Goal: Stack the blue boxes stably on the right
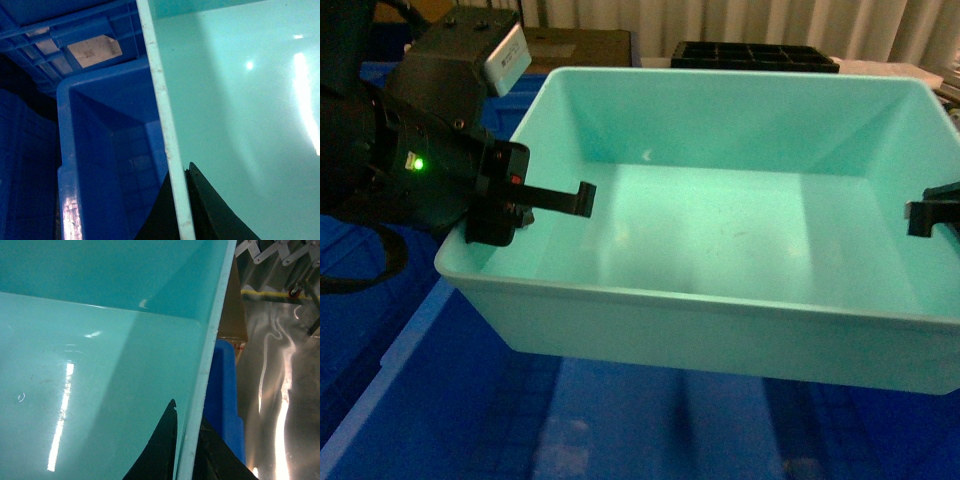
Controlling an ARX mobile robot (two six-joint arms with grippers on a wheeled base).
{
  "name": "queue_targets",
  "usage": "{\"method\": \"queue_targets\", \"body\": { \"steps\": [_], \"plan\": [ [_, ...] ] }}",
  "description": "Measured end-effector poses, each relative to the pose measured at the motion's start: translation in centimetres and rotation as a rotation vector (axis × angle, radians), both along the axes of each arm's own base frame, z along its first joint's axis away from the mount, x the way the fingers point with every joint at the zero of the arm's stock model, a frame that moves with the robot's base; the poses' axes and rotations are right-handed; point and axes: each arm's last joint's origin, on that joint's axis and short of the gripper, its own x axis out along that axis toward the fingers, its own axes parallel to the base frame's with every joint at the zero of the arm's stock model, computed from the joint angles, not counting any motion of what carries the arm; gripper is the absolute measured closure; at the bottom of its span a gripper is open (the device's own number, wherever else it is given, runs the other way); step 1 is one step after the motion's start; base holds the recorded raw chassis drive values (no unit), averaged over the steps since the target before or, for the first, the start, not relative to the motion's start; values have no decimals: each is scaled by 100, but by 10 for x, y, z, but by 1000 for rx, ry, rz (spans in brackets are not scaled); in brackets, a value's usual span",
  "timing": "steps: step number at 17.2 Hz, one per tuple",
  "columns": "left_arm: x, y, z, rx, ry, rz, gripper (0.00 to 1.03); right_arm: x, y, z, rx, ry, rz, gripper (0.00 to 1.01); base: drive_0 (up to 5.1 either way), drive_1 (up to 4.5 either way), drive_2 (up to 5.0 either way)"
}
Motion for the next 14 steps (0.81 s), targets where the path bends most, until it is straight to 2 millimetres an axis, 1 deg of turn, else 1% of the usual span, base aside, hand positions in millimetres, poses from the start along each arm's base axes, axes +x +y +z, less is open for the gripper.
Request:
{"method": "queue_targets", "body": {
  "steps": [3,4,5,7,9,12,14],
  "plan": [
    [10,12,-18,21,53,13,101,12,17,-13,-16,30,14,95,0,0,0],
    [12,16,-22,24,58,23,101,16,22,-16,-22,39,18,95,0,0,0],
    [12,20,-30,28,70,31,101,19,28,-21,-32,41,21,95,0,0,0],
    [11,24,-48,24,142,26,101,19,33,-31,-55,81,26,95,0,0,0],
    [10,20,-66,20,182,2,101,17,32,-43,-96,119,14,95,0,0,0],
    [8,18,-76,23,239,-3,101,13,34,-53,-122,158,9,95,0,0,0],
    [9,19,-78,20,246,7,101,14,38,-56,-132,165,13,95,0,0,0]
  ]
}}
